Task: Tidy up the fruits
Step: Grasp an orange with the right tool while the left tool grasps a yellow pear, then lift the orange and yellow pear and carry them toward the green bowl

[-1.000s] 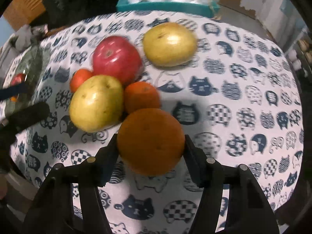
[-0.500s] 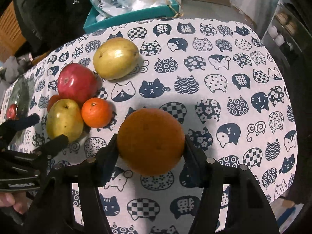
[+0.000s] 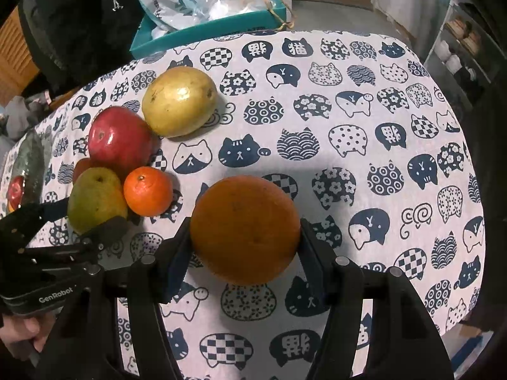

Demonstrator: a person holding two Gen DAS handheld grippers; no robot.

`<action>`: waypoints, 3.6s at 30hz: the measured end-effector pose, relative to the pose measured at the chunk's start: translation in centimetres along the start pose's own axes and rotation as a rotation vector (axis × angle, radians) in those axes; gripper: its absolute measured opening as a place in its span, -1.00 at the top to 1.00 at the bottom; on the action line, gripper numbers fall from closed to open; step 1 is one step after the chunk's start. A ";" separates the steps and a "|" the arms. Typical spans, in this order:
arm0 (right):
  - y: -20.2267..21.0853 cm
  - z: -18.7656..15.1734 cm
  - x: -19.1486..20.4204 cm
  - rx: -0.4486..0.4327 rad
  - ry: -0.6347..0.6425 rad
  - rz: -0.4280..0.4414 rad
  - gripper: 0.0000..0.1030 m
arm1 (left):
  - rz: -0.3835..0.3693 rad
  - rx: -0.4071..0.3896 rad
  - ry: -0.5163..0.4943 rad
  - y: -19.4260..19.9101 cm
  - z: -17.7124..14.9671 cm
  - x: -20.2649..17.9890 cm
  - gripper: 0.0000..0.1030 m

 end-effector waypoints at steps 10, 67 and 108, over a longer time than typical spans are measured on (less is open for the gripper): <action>0.2 0.7 0.8 -0.023 0.030 -0.014 -0.22 | 0.002 -0.024 -0.001 0.9 -0.4 0.5 -0.29; 19.2 5.0 13.4 -0.499 0.263 0.065 -0.22 | 0.047 -0.489 0.136 24.1 1.4 11.1 -0.29; 11.9 8.7 34.0 -0.375 0.468 0.244 -0.22 | 0.193 -0.427 0.428 23.0 -3.5 30.5 -0.29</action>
Point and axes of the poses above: each gripper's, at about its wrist camera, not at the fingertips, and y roughly against the way its jaws point, x to its left, z to its top, the point moved 8 cm from there along -y, roughly the way its jaws point, and after that the axes turned 5 degrees about z, right-handed, at the moved point
